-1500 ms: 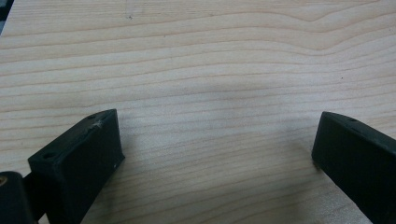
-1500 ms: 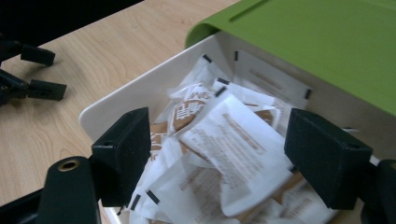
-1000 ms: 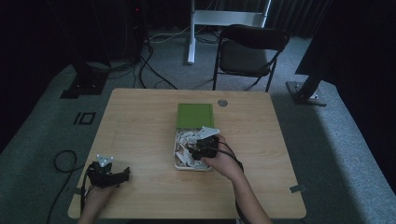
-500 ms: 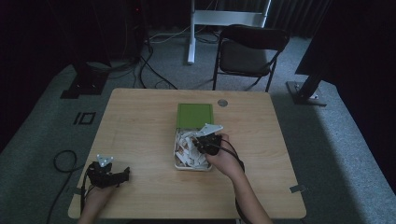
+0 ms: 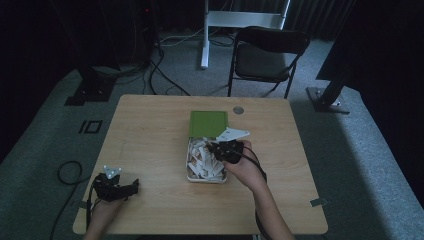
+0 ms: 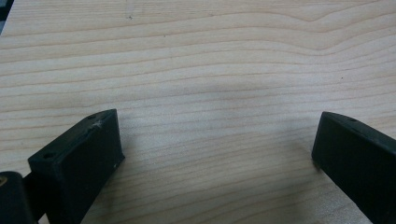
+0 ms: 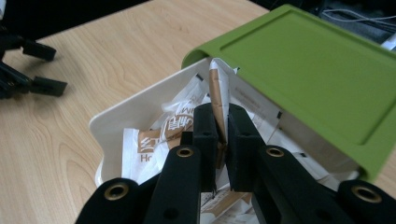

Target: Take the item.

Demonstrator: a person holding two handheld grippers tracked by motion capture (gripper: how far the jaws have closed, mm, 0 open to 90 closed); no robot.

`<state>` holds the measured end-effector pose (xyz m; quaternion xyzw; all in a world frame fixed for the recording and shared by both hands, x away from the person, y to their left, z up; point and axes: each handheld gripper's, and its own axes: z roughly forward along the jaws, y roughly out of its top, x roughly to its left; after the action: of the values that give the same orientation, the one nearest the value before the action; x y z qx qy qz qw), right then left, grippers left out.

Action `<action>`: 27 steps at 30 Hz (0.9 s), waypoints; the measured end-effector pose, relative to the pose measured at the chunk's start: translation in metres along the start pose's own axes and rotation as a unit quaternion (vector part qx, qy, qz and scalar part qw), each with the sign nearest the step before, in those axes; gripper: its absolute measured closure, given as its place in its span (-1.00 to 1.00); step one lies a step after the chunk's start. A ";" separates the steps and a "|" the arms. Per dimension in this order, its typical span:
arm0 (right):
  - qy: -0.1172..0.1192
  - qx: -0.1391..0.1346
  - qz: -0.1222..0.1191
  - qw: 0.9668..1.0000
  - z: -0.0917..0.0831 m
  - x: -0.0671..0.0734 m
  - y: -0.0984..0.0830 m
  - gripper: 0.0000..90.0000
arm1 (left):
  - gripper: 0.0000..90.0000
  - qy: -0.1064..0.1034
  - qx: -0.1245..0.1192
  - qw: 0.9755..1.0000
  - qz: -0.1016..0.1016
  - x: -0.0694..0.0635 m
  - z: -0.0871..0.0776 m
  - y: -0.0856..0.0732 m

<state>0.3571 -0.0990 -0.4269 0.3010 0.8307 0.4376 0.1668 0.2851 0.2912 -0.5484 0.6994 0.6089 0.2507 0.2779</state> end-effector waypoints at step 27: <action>-0.098 -0.091 0.075 0.988 -0.065 -0.070 -0.019 0.87 | -0.95 0.000 0.000 1.000 0.000 0.000 0.000 0.000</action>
<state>0.3688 -0.1931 -0.4047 0.3874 0.7422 0.4909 0.2410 0.2851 0.2913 -0.5484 0.6995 0.6088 0.2507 0.2779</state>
